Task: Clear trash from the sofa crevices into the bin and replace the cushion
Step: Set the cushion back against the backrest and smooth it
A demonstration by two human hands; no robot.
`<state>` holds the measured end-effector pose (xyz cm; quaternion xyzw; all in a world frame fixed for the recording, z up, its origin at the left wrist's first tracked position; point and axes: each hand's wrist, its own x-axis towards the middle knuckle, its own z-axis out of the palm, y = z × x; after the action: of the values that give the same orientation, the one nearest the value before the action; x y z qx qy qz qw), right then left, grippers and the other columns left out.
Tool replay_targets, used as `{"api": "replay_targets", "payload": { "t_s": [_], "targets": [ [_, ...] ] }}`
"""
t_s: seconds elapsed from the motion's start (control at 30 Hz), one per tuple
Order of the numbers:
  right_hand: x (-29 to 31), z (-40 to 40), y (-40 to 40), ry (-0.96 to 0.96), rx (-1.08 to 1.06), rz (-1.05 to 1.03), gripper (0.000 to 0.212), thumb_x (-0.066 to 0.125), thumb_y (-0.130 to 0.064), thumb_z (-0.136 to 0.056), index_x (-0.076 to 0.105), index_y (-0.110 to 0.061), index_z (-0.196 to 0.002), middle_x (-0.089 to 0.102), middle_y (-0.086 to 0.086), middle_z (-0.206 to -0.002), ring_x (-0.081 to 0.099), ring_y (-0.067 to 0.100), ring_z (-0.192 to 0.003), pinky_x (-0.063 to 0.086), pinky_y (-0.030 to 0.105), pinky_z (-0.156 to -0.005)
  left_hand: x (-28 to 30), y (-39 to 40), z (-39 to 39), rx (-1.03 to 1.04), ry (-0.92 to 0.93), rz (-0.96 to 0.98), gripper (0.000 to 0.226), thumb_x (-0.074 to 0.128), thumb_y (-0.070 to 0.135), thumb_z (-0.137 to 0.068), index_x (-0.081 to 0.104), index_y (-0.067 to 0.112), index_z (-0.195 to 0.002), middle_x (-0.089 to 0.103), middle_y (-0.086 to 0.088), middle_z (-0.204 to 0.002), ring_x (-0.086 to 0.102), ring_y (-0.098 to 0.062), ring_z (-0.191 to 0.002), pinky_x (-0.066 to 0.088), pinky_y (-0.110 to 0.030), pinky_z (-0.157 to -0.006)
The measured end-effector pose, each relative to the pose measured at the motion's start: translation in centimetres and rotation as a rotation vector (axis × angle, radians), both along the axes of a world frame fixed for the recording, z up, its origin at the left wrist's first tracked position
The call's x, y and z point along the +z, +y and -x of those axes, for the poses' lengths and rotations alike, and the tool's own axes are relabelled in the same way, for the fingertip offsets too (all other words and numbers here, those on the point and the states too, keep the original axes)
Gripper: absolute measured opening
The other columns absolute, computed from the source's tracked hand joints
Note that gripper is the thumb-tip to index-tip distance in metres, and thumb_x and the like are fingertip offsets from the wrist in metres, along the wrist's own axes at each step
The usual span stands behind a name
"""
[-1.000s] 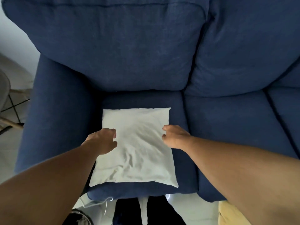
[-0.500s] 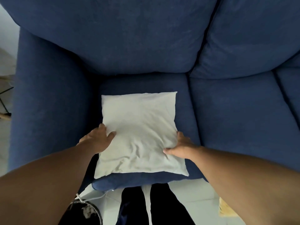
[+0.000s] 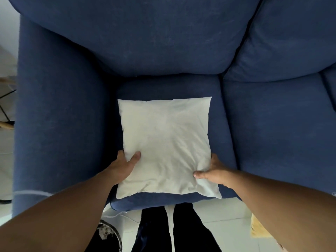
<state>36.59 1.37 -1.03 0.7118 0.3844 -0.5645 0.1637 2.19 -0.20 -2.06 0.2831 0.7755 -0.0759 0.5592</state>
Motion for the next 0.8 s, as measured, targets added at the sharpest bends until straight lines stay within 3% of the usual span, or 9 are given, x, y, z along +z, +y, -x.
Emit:
{"api": "replay_targets", "payload": {
  "t_s": [0.13,0.2,0.37,0.47,0.57,0.67,0.8],
  "targets": [
    [1.3,-0.1,1.4,-0.010,0.033,-0.014,0.091,0.089,-0.043,-0.080,0.033,-0.021,-0.149,0.056,-0.005,-0.137,0.056,0.023,-0.125,0.045,0.032,-0.098,0.9,1.5,-0.1,0.025,-0.020,0.002,0.081,0.043,0.079,-0.085,0.025,0.031,-0.147,0.050,-0.001,-0.138,0.052,-0.028,-0.110,0.043,-0.044,-0.084],
    [2.0,-0.2,2.5,-0.022,0.068,-0.040,0.086,0.087,-0.046,-0.081,0.036,-0.022,-0.146,0.057,-0.005,-0.137,0.058,0.023,-0.125,0.048,0.035,-0.100,1.7,2.4,-0.1,0.012,-0.021,-0.022,0.078,0.043,0.078,-0.086,0.025,0.032,-0.147,0.052,0.000,-0.134,0.053,-0.027,-0.108,0.044,-0.043,-0.083],
    [3.9,0.0,5.1,0.002,0.084,-0.099,0.091,0.085,-0.044,-0.083,0.029,-0.027,-0.153,0.057,-0.009,-0.132,0.058,0.020,-0.116,0.049,0.036,-0.097,3.6,4.9,-0.3,-0.043,-0.026,-0.145,0.079,0.041,0.083,-0.077,0.035,0.036,-0.140,0.056,0.003,-0.133,0.060,-0.026,-0.111,0.049,-0.047,-0.098],
    [5.4,0.3,6.1,0.026,0.062,-0.159,0.096,0.082,-0.043,-0.088,0.020,-0.032,-0.160,0.055,-0.006,-0.144,0.057,0.022,-0.120,0.045,0.034,-0.089,4.6,6.2,-0.9,-0.016,0.007,-0.222,0.067,0.042,0.074,-0.088,0.035,0.037,-0.142,0.057,0.001,-0.131,0.060,-0.027,-0.109,0.049,-0.047,-0.098],
    [6.7,0.5,7.2,0.025,0.061,-0.236,0.091,0.075,-0.046,-0.093,0.017,-0.031,-0.162,0.052,-0.006,-0.147,0.056,0.025,-0.128,0.045,0.036,-0.096,5.7,7.6,-1.5,0.012,0.038,-0.286,0.062,0.041,0.070,-0.092,0.033,0.039,-0.145,0.056,0.004,-0.129,0.059,-0.026,-0.106,0.050,-0.043,-0.094],
    [8.1,0.5,8.3,0.036,0.044,-0.328,0.081,0.069,-0.050,-0.094,0.023,-0.037,-0.159,0.056,-0.011,-0.134,0.060,0.023,-0.120,0.050,0.044,-0.104,6.7,9.0,-1.4,0.072,0.034,-0.349,0.058,0.041,0.064,-0.095,0.033,0.041,-0.147,0.054,0.002,-0.138,0.058,-0.028,-0.112,0.049,-0.046,-0.096],
    [10.6,0.1,10.8,0.104,0.077,-0.408,0.065,0.067,-0.051,-0.096,0.033,-0.050,-0.151,0.060,-0.010,-0.133,0.063,0.017,-0.113,0.053,0.043,-0.103,8.8,11.2,-1.2,0.133,0.070,-0.423,0.044,0.045,0.051,-0.100,0.040,0.045,-0.143,0.057,0.002,-0.128,0.060,-0.024,-0.097,0.047,-0.037,-0.081]
  ]
}}
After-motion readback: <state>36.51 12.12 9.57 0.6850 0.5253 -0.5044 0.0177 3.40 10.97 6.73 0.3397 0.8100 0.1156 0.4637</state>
